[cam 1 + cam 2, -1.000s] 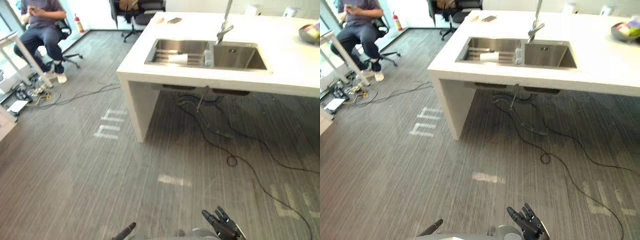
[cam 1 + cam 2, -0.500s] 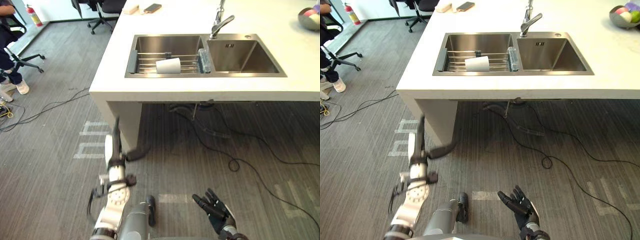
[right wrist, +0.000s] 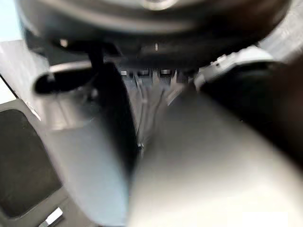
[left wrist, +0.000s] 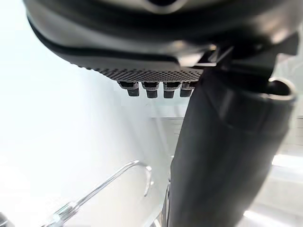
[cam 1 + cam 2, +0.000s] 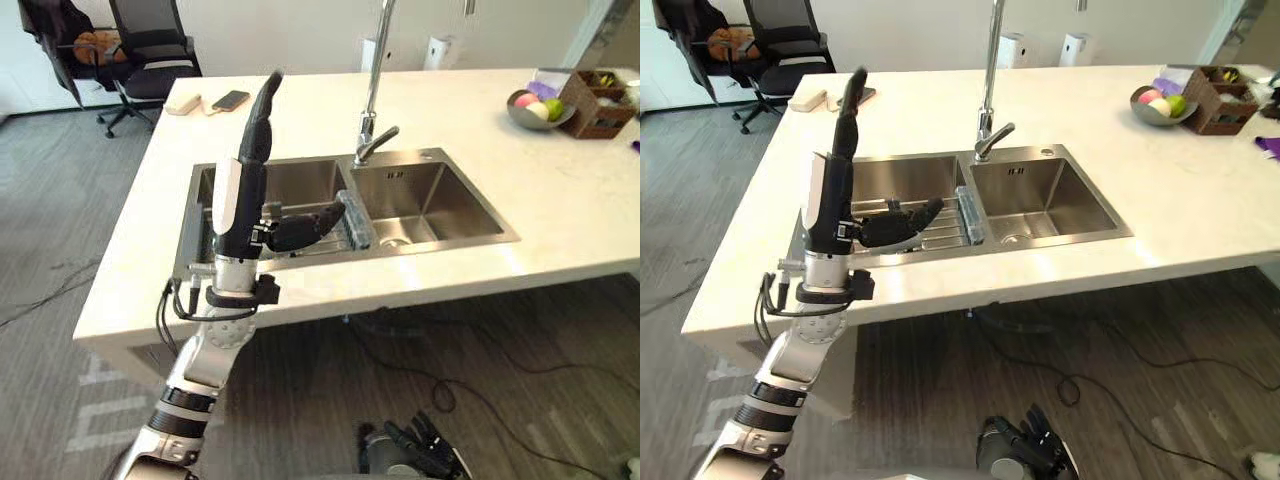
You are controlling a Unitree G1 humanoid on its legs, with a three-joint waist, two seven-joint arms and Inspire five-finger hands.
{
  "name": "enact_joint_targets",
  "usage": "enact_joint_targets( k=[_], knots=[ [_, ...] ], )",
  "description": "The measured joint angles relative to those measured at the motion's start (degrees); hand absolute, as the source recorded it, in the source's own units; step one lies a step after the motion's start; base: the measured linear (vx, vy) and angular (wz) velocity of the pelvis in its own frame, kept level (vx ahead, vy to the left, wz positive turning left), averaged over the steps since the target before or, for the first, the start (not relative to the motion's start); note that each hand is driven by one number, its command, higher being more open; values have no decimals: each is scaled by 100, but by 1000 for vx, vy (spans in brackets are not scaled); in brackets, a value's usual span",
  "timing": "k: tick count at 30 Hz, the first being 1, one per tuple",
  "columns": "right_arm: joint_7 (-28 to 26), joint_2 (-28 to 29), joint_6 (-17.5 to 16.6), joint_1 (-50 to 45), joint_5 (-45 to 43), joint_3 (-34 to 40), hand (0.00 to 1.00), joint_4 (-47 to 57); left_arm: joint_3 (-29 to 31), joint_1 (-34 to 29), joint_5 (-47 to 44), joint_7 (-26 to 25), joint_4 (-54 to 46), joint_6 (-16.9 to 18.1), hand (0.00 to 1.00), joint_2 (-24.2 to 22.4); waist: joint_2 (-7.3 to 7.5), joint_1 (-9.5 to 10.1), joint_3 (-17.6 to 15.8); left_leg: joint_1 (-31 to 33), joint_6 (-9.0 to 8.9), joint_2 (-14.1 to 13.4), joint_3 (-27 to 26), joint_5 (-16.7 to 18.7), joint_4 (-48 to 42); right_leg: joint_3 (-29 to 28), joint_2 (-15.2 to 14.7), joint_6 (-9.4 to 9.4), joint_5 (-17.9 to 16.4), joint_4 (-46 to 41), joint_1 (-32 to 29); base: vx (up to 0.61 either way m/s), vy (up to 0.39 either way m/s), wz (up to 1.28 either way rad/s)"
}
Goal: Walk over to the sink, pick up the cup, carry it to the dishwasher, place the cup inside the dishwasher, then close the dishwasher door
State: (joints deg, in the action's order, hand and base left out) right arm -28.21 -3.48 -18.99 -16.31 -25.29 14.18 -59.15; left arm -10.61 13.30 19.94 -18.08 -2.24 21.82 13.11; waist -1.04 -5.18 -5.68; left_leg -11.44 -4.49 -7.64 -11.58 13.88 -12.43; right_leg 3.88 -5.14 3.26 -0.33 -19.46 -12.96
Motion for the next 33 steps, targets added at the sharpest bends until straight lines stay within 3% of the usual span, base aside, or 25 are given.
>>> enact_joint_targets(
  k=[1,3,6,8,12,16,20,23,26,33],
  knots=[
    [11,-64,70,9,76,-5,100,-5,-99,1,1,178,0,-54,100,-90,-80,27,-10,-28,-2,-126,-2,-29,-26,82,101,-39,-18,114,126,300,-269,20],
    [-6,-97,171,34,78,-1,100,-7,-264,-1,27,475,-2,-179,100,-75,-104,71,13,-77,-98,-267,-124,-158,-25,128,234,-155,-104,166,195,184,-186,1],
    [-10,-151,335,42,112,34,100,-47,-402,0,40,691,30,-616,100,-14,-105,48,11,143,-110,-359,-520,-370,-479,218,189,-188,-106,421,393,90,-120,17],
    [-24,-172,423,22,175,154,100,-97,-515,41,48,884,165,-1044,100,82,-117,-77,24,125,-134,-438,-849,-625,-531,479,76,-214,-38,758,781,97,-81,60],
    [-99,-406,433,122,171,347,100,-119,-615,354,157,1224,327,-1506,100,394,-357,-124,154,-124,-299,-315,-947,-923,630,824,103,-214,132,1117,831,19,8,47],
    [-165,-454,431,247,168,571,100,-126,-656,745,341,1686,612,-2151,100,1058,-347,-142,145,-147,-276,-199,-942,-1067,1057,916,107,-198,528,1652,947,-66,37,13],
    [-185,-358,470,188,193,540,100,-143,-681,1105,395,1985,981,-2536,100,1410,-339,-199,139,-135,-276,-69,-953,-1062,1216,910,85,-183,947,2245,1115,-126,46,1],
    [-194,-269,517,152,258,483,100,-143,-785,1316,442,2247,1109,-2614,100,1549,-342,-208,87,-117,-241,-102,-1023,-899,1307,910,138,-189,1105,2448,1122,-143,38,-2],
    [-189,-216,521,26,301,324,100,-57,-870,1364,413,2446,1225,-2747,100,1635,-215,-206,36,-136,-181,-66,-1184,-762,1195,744,88,-155,1186,2470,1113,-186,7,-24],
    [-142,-172,542,0,293,315,100,21,-870,1717,-255,2466,1615,-2893,100,1561,-204,-369,25,-126,-182,-23,-1316,-755,1209,595,80,-125,1208,2469,1003,-34,5,-13]
  ],
)
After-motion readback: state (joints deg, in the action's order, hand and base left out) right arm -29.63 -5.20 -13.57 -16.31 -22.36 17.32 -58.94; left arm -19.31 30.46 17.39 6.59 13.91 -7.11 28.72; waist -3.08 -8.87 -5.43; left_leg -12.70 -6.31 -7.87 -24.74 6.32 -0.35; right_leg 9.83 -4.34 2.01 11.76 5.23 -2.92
